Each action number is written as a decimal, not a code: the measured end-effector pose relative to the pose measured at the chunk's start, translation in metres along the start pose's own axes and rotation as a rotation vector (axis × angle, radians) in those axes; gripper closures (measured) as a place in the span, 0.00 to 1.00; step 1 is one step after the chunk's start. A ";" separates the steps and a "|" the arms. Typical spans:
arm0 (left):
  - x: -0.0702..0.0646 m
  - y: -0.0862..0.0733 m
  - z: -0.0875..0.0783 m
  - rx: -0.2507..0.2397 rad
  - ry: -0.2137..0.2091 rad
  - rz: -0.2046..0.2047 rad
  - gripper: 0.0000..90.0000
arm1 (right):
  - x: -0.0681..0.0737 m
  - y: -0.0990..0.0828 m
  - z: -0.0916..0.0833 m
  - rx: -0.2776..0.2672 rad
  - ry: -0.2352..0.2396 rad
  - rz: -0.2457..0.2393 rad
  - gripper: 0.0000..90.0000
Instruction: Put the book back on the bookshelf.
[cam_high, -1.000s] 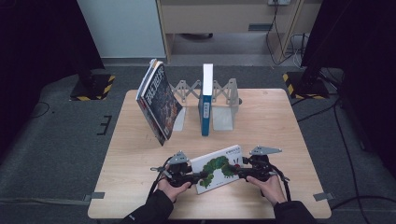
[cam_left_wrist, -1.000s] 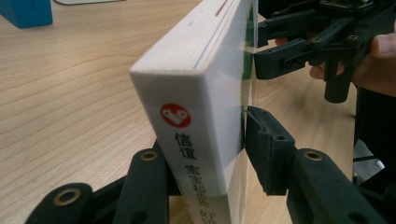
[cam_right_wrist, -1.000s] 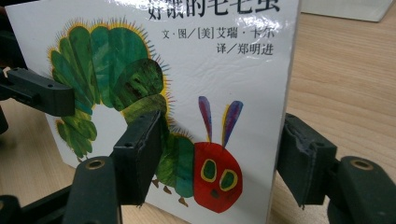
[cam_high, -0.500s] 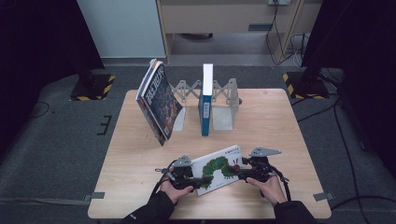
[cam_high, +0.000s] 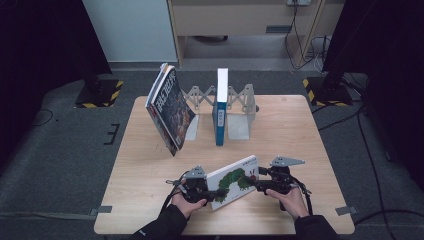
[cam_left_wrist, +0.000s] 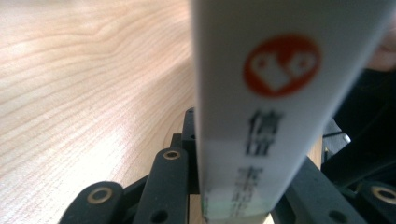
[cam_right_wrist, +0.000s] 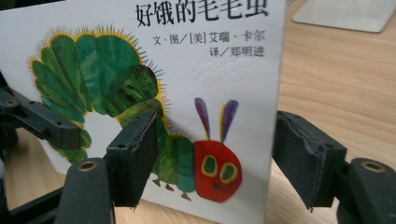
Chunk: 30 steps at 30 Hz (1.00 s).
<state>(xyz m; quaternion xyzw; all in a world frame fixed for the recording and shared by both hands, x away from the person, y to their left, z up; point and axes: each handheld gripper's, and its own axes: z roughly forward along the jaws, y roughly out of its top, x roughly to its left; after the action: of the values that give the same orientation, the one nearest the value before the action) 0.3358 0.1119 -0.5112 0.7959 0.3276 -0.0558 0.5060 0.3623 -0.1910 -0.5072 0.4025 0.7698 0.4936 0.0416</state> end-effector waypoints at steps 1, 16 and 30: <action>0.000 0.001 -0.001 -0.001 0.003 0.002 0.82 | -0.001 0.000 -0.001 -0.001 -0.003 0.003 0.34; -0.003 0.005 -0.006 -0.021 0.015 -0.007 0.82 | -0.005 0.001 -0.004 -0.007 -0.036 0.007 0.31; -0.010 0.017 -0.020 -0.072 0.063 -0.015 0.83 | -0.015 0.002 -0.016 -0.020 -0.110 0.011 0.27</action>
<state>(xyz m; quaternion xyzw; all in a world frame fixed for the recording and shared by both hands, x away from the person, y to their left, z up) 0.3329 0.1198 -0.4845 0.7760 0.3514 -0.0227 0.5233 0.3665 -0.2126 -0.5020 0.4330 0.7590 0.4788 0.0851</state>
